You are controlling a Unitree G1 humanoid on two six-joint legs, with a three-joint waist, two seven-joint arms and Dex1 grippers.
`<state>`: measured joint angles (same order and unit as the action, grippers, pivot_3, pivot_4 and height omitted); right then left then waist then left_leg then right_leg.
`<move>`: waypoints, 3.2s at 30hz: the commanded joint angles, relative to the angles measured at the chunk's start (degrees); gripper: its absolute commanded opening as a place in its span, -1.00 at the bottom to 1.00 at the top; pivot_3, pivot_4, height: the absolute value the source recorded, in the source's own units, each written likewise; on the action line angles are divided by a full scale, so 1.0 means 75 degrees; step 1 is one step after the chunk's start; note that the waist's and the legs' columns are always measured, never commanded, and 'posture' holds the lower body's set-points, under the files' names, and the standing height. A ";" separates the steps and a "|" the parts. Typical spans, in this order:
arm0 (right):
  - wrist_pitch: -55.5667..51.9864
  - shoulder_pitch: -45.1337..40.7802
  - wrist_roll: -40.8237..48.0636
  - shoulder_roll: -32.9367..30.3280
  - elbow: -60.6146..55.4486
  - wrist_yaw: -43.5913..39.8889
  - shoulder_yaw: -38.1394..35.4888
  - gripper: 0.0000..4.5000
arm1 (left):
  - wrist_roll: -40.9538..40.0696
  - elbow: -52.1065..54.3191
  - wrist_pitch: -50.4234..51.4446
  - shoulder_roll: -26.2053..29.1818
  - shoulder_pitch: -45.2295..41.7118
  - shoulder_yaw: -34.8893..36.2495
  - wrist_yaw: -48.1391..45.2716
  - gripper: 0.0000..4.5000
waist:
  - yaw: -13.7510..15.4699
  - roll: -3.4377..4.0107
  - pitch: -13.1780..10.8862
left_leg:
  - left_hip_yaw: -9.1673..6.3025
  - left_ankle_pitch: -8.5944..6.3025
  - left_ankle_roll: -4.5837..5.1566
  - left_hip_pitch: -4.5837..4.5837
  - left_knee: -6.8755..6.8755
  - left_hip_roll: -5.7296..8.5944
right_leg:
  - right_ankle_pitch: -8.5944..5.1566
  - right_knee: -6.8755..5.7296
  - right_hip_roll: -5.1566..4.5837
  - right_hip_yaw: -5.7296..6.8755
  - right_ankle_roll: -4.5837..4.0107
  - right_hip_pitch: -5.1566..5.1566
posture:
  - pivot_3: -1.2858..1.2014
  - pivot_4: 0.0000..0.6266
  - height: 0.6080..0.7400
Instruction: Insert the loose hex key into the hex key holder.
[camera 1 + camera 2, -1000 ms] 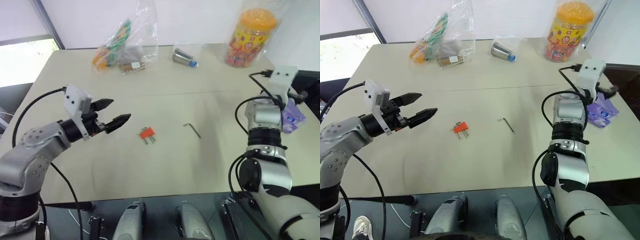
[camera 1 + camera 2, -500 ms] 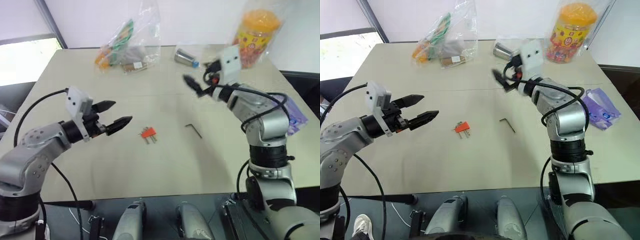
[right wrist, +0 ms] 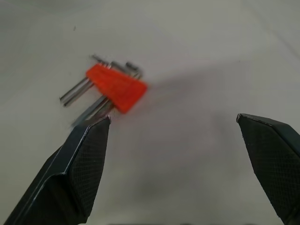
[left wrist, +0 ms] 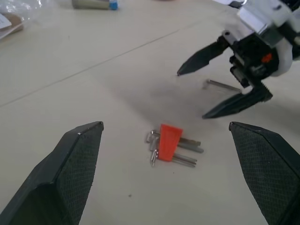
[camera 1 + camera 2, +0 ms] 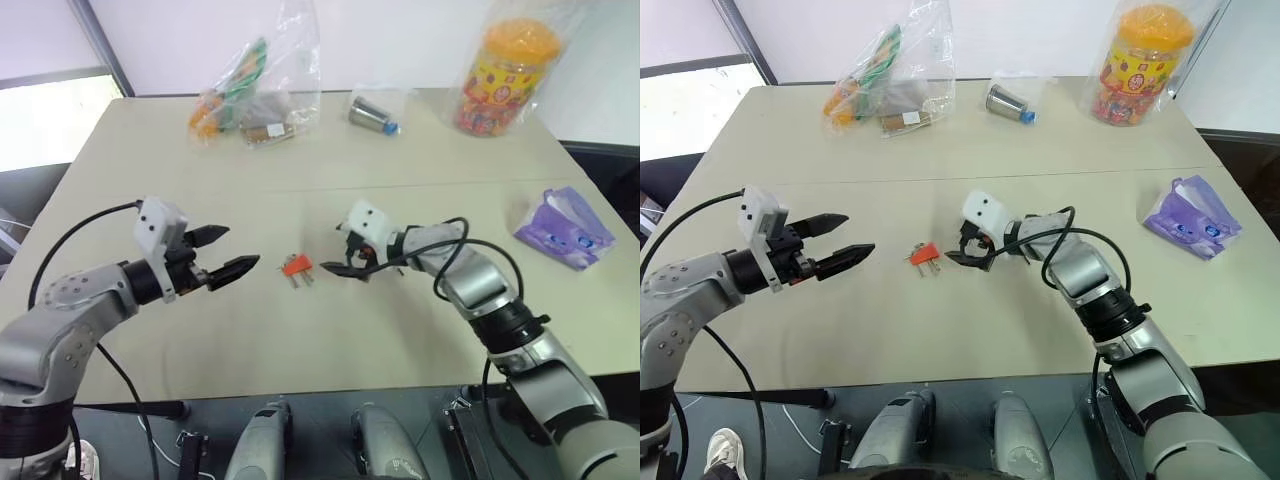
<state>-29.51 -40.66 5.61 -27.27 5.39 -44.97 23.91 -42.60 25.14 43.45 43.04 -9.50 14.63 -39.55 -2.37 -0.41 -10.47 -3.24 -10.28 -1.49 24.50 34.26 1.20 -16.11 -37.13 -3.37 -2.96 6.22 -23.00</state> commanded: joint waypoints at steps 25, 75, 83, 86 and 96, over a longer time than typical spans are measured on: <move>0.0814 0.0140 -0.1109 0.1573 0.0609 -0.0115 0.0182 0.98 | -0.0361 0.0536 0.0055 0.0452 0.0373 0.0835 -0.0032 1.00 | -0.0008 -0.0007 -0.0003 | -0.0003 -0.0002 -0.0003 -0.0001 -0.0004 0.0001 | 0.0003 -0.0001 -0.0006 0.0001 0.0005 -0.0003 | 0.03 -0.52 1.00; 0.7795 -0.1305 -0.3820 -0.0481 0.1279 0.2246 -0.0116 -0.54 | -0.0606 -0.0661 0.0167 -0.0076 -0.2170 -0.0140 -0.0253 1.00 | 0.0117 -0.0055 -0.0029 | -0.0005 0.0007 -0.0018 -0.0010 -0.0003 0.0017 | 0.0004 0.0000 -0.0007 0.0008 0.0009 0.0009 | 0.03 -0.52 1.00; 1.0419 -0.2779 -0.3939 -0.1191 0.2432 0.2648 -0.0518 -0.54 | -0.1013 -0.2116 0.0409 -0.0401 -0.4521 -0.0367 -0.0897 1.00 | 0.0135 -0.0077 -0.0069 | -0.0003 0.0011 -0.0022 -0.0008 -0.0003 0.0012 | 0.0005 -0.0001 0.0006 0.0010 0.0012 0.0009 | 0.03 -0.52 1.00; 1.0957 -0.3148 -0.4051 -0.1288 0.2888 0.2804 -0.0609 -0.54 | -0.1111 -0.2406 0.0498 -0.0573 -0.4873 -0.0367 -0.1016 1.00 | 0.0130 -0.0077 -0.0069 | -0.0005 0.0011 -0.0022 -0.0009 -0.0005 0.0010 | 0.0005 0.0002 0.0005 0.0008 0.0011 0.0011 | 0.03 -0.52 1.00; 1.1719 -0.3622 -0.3916 -0.1323 0.3403 0.2783 -0.0699 -0.54 | -0.1115 -0.2641 0.0589 -0.0767 -0.5123 -0.0416 -0.1344 1.00 | 0.0107 -0.0077 -0.0075 | -0.0009 0.0014 -0.0026 -0.0009 -0.0004 0.0010 | 0.0005 -0.0006 0.0006 0.0008 0.0012 0.0009 | 0.03 -0.52 1.00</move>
<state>57.64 -65.84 -25.12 -36.67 31.04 -24.52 21.17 -50.20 4.61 48.18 36.98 -46.22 10.91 -48.74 -1.57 -0.98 -11.03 -3.30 -10.17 -1.68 24.44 34.23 1.27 -16.07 -37.18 -3.33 -2.90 6.30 -22.93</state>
